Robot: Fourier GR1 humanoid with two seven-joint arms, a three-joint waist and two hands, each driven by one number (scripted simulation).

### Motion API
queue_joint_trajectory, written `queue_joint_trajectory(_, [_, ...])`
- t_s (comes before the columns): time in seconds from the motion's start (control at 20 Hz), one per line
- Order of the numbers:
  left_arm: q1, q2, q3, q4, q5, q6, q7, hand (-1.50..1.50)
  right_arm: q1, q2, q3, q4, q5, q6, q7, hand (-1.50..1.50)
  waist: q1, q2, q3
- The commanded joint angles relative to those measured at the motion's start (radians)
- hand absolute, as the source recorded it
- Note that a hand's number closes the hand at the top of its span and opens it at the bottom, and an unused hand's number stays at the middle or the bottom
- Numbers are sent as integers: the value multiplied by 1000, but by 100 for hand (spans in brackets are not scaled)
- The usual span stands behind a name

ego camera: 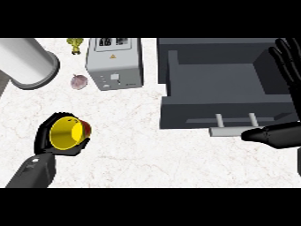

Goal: Pick up the cup, place it into the drawer and close the drawer

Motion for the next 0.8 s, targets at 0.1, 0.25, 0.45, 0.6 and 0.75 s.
queue_joint_trajectory(0.1, [-37, -126, 77, -23, 67, 141, -162, 150, 13, -11, -9, -18, -24, 16, 21, -150, -1, -3, 1])
queue_joint_trajectory(0.25, [-95, -108, 49, -55, 64, 26, -120, 150, 46, 8, 17, -1, 21, 13, -27, -150, 3, -4, 2])
queue_joint_trajectory(0.45, [-189, -99, 6, -98, 49, 10, 4, 150, -5, 22, 24, 12, 35, -18, -12, -150, 13, -6, 3])
queue_joint_trajectory(0.6, [-234, -161, -28, -219, 48, 87, 84, 150, 71, 14, 3, -7, 22, 5, -37, -150, 20, -13, 5])
queue_joint_trajectory(0.75, [-261, -168, -67, -305, 50, 71, 201, 150, 47, 5, -11, -8, 20, -5, -22, -150, 23, -13, 5])
